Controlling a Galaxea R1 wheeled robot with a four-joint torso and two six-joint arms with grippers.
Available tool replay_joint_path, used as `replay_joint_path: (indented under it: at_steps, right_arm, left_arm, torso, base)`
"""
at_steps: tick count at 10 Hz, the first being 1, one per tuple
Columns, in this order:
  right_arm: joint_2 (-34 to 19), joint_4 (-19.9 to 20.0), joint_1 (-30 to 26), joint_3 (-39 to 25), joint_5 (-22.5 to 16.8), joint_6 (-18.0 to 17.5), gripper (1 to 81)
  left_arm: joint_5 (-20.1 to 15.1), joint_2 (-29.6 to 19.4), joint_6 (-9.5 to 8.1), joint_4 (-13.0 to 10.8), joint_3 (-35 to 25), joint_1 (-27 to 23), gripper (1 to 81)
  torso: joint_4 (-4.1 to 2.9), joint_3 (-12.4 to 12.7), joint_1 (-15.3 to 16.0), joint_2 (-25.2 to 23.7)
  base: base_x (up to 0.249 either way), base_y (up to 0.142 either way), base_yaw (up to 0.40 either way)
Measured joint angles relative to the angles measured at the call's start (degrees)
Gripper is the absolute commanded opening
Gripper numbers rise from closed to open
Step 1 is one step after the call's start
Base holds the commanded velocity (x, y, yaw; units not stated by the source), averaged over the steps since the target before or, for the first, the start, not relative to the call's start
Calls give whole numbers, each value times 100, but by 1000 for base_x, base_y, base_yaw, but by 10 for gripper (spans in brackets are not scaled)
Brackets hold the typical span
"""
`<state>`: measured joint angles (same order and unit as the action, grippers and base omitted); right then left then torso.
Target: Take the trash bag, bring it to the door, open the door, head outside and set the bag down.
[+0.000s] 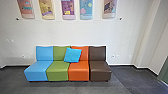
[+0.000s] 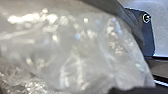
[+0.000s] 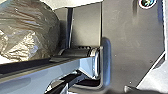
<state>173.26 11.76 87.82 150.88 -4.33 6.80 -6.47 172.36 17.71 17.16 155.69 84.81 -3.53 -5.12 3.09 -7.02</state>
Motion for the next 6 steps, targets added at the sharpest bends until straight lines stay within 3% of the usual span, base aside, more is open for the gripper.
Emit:
replay_joint_path:
  at_steps: [6]
  right_arm:
    - [33,-195,-4,13,1,9,811]
  left_arm:
    - [15,-23,1,0,5,-50,10]
  torso:
    - [0,0,0,0]
  base:
    - [0,0,-230]
